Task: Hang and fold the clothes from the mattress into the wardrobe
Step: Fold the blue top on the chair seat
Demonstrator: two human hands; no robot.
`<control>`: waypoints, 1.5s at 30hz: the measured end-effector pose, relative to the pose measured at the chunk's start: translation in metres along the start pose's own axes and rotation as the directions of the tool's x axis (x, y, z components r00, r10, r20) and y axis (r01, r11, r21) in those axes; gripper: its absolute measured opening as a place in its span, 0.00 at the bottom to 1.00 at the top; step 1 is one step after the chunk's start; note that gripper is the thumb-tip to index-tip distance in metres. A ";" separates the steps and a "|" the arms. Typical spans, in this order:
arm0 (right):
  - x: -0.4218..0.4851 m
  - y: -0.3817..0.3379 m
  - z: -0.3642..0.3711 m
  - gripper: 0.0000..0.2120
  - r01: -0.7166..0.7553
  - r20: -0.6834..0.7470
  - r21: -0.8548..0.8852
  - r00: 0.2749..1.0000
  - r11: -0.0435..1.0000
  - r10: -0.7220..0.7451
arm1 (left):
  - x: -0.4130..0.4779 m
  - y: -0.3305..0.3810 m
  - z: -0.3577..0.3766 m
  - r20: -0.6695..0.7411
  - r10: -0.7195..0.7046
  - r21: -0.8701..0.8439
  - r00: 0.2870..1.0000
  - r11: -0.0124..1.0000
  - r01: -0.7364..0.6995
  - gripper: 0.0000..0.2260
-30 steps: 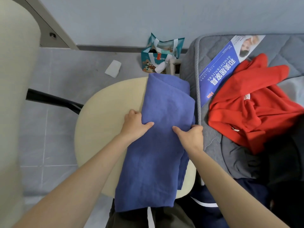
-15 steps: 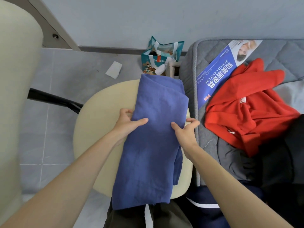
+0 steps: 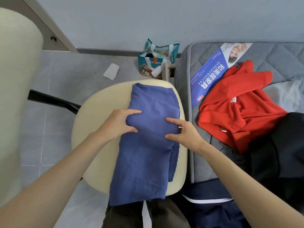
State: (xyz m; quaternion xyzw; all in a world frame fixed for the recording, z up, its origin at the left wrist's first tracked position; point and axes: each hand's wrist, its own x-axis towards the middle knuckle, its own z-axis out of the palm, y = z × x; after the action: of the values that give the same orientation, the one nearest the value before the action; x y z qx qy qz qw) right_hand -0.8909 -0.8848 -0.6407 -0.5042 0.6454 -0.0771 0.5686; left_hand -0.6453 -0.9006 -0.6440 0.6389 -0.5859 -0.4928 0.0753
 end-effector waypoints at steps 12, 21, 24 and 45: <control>-0.032 -0.080 -0.025 0.06 0.187 -0.302 -0.450 0.888 0.873 -0.346 | -0.037 0.058 -0.061 -0.359 0.158 0.265 0.920 0.962 -0.062 0.02; -0.038 -0.165 -0.068 0.06 0.439 -0.389 -0.513 0.647 0.738 -0.655 | -0.054 0.104 -0.122 -0.564 0.457 0.322 0.688 0.889 -0.326 0.09; -0.035 -0.155 -0.066 0.09 0.527 -0.223 -0.475 0.702 0.705 -0.676 | -0.059 0.091 -0.112 -0.483 0.516 0.370 0.708 0.853 -0.369 0.11; -0.029 -0.028 0.022 0.10 -0.107 0.028 -0.017 0.994 0.994 0.107 | -0.082 -0.026 0.015 -0.122 -0.392 -0.486 0.912 0.825 0.289 0.06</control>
State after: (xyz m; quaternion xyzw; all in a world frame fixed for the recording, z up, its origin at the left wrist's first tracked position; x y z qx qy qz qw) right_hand -0.8621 -0.8662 -0.6100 -0.4742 0.6639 -0.0343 0.5773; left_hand -0.6240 -0.8179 -0.6243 0.7473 -0.3171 -0.5497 0.1973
